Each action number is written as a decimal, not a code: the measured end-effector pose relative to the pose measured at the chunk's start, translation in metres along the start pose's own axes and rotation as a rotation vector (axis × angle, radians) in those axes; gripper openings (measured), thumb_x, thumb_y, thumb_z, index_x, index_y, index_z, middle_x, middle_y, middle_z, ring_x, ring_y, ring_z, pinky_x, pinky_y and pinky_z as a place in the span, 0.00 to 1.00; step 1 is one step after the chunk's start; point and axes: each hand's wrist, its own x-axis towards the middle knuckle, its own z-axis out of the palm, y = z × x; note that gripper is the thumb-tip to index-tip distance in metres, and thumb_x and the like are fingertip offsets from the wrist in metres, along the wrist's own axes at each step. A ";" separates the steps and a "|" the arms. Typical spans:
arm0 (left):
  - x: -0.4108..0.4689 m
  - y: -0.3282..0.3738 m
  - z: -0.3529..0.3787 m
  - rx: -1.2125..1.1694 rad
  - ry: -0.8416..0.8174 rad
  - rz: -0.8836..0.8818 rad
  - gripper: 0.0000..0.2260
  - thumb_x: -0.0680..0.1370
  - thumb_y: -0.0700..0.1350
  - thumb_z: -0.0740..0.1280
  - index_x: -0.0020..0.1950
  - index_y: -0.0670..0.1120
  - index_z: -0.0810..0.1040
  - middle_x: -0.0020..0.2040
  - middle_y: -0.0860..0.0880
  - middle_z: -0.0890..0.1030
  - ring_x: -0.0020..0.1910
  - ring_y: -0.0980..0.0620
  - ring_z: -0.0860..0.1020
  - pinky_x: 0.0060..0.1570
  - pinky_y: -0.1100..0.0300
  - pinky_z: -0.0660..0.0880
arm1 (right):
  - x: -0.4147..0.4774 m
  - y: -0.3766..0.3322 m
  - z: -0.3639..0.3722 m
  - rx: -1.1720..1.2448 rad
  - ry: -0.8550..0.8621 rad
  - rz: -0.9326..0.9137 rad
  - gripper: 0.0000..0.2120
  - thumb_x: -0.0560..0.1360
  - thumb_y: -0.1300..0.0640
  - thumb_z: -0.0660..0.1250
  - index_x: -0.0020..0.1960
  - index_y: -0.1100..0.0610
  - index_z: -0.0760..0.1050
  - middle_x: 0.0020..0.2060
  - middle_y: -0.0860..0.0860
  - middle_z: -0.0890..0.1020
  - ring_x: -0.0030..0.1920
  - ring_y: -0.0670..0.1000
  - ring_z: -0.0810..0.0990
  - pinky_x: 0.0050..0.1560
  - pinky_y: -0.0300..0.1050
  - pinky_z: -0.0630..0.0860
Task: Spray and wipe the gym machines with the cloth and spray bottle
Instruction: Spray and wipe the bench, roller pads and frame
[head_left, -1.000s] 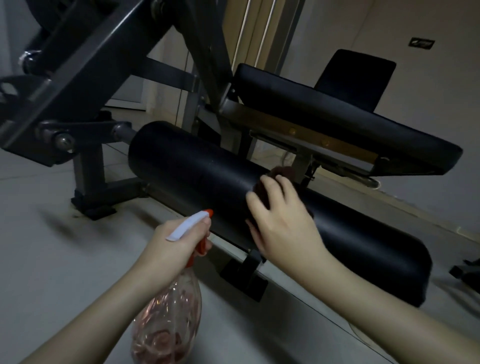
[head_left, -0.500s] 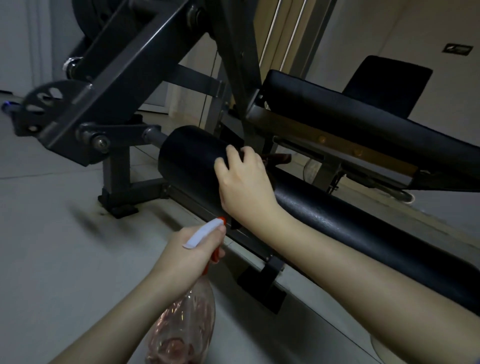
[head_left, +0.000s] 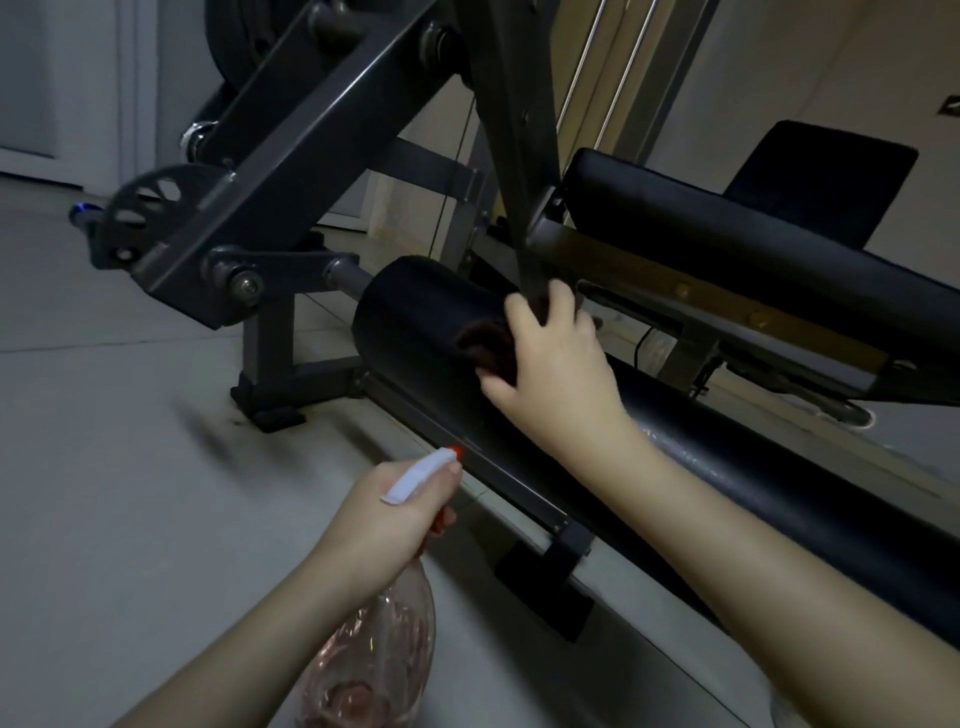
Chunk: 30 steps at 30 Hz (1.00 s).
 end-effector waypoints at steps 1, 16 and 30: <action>0.000 -0.001 -0.001 0.000 0.003 -0.001 0.22 0.75 0.62 0.63 0.35 0.45 0.80 0.32 0.47 0.81 0.31 0.54 0.75 0.34 0.59 0.68 | -0.004 -0.001 0.003 -0.016 0.017 -0.017 0.31 0.74 0.45 0.65 0.72 0.54 0.59 0.71 0.60 0.56 0.67 0.62 0.64 0.64 0.54 0.68; 0.008 -0.015 -0.016 -0.060 0.068 0.007 0.21 0.71 0.62 0.63 0.34 0.45 0.79 0.32 0.47 0.81 0.31 0.55 0.76 0.33 0.60 0.68 | 0.099 -0.071 0.047 -0.037 0.140 -0.212 0.14 0.78 0.55 0.60 0.62 0.58 0.70 0.61 0.59 0.68 0.56 0.62 0.71 0.52 0.53 0.73; 0.015 -0.021 -0.043 -0.025 0.163 -0.044 0.22 0.78 0.59 0.64 0.41 0.40 0.81 0.39 0.40 0.82 0.41 0.38 0.80 0.36 0.60 0.72 | 0.172 -0.051 0.052 0.399 -0.129 0.047 0.18 0.79 0.52 0.58 0.67 0.54 0.70 0.62 0.57 0.72 0.55 0.57 0.77 0.55 0.52 0.77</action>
